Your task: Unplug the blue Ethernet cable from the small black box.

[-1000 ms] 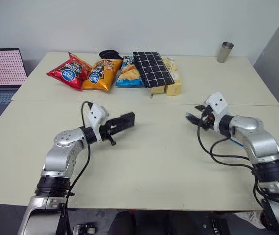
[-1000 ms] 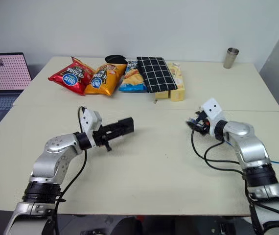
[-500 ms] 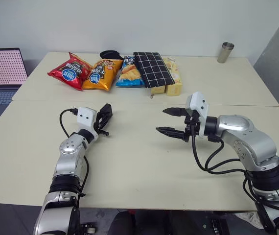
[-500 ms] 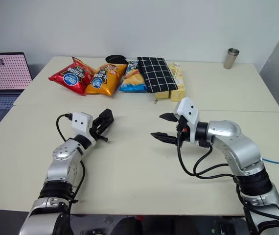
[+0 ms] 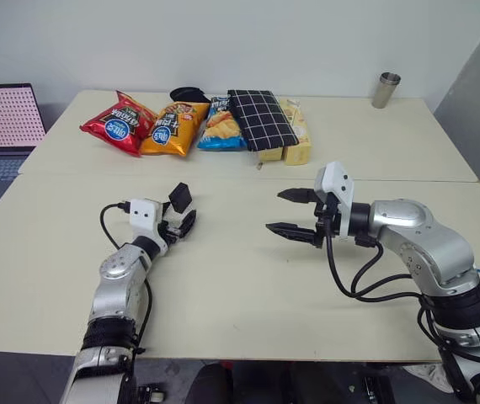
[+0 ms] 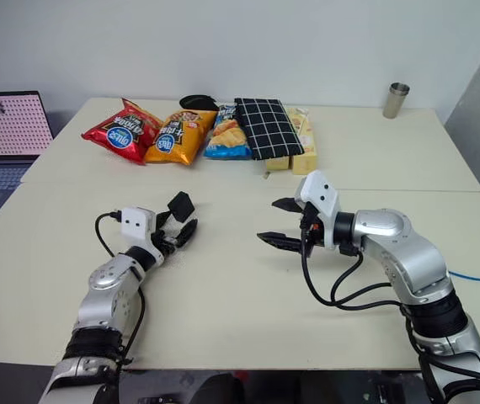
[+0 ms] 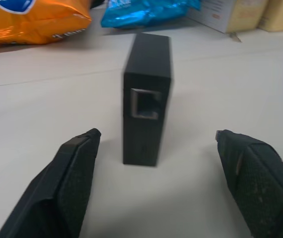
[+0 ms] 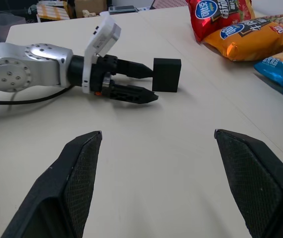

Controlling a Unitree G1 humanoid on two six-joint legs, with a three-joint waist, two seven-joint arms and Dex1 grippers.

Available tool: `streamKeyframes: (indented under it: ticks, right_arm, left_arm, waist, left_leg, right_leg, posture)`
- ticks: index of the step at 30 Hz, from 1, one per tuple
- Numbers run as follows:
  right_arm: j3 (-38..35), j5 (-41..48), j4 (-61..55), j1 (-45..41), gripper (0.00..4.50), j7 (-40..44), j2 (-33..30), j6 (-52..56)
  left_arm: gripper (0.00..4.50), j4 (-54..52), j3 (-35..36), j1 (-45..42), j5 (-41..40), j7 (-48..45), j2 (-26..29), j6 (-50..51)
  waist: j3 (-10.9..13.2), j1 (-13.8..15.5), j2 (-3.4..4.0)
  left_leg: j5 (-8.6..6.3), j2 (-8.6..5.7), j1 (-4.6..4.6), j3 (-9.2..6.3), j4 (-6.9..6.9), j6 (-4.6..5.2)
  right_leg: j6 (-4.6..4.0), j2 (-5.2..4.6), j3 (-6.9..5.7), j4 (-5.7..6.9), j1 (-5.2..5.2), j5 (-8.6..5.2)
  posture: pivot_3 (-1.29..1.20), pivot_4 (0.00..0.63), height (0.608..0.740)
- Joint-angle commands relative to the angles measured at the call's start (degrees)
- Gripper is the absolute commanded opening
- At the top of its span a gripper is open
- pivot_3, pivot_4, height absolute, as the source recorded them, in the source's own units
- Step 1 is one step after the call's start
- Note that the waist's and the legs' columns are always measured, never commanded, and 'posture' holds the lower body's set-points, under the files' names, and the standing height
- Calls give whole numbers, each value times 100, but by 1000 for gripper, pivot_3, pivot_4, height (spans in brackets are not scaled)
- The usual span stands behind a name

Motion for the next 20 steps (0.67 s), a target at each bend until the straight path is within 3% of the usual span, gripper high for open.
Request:
streamKeyframes:
  ticks: [1,7,20]
  right_arm:
    - [-259,-10,-236,198,3830,-10,-190,-66]
    - [-790,128,-177,614,3830,69,-553,-159]
    - [-1856,142,130,1173,3830,283,-1376,-276]
  left_arm:
    - [3952,-1170,-72,424,177,-150,543,565]
    - [3952,-2274,-25,977,223,-725,1457,841]
    - [3952,-2698,565,536,-481,-1554,2467,1686]
  waist:
    - [-1,2,-3]
    - [-1,27,-4]
    - [2,23,1]
  left_leg:
    - [0,0,-1,-1,0,0]
    - [-1,-6,2,-2,2,2]
    - [-11,-4,5,-3,-1,20]
  right_leg:
    - [0,0,-2,1,-2,0]
    - [0,-5,0,-3,8,0]
    - [0,-1,-2,-7,11,0]
  posture:
    - [0,150,740]
    - [0,150,740]
    - [0,150,740]
